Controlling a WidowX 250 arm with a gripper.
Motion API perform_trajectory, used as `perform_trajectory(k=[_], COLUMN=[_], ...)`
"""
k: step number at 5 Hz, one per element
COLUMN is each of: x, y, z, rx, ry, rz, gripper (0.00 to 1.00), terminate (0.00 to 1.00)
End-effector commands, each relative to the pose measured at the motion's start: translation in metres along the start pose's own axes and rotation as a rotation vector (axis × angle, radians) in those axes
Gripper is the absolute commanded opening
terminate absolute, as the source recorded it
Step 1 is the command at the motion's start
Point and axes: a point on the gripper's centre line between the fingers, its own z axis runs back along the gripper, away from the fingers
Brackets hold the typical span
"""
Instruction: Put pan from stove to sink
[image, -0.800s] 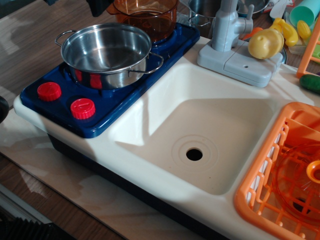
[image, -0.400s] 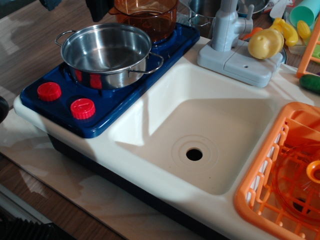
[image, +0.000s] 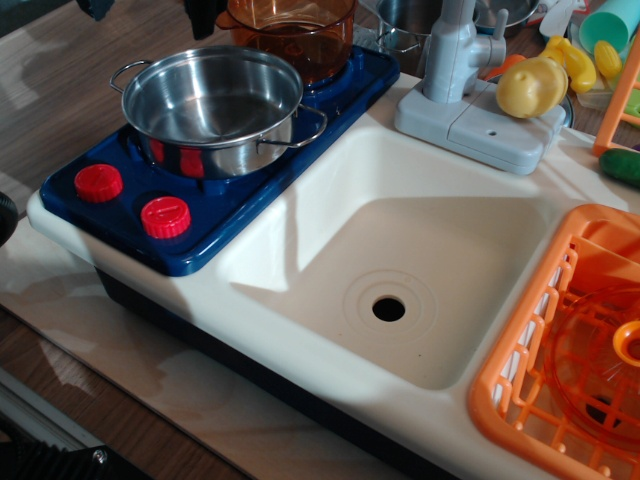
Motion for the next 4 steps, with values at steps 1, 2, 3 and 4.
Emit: perform_trajectory(k=[1, 2, 3, 4], x=[-0.006, -0.014, -0.013, -0.018], y=[0.007, 0.007, 0.004, -0.002], z=[0.004, 0.001, -0.008, -0.016], rx=[-0.006, -0.037, -0.076, -0.131], ry=[0.018, 0.081, 0.136, 0.181], rz=[0.182, 0.279, 0.382, 0.471], gripper=[1.0, 1.0, 1.0, 1.0], terminate=[0.0, 0.0, 0.0, 0.0])
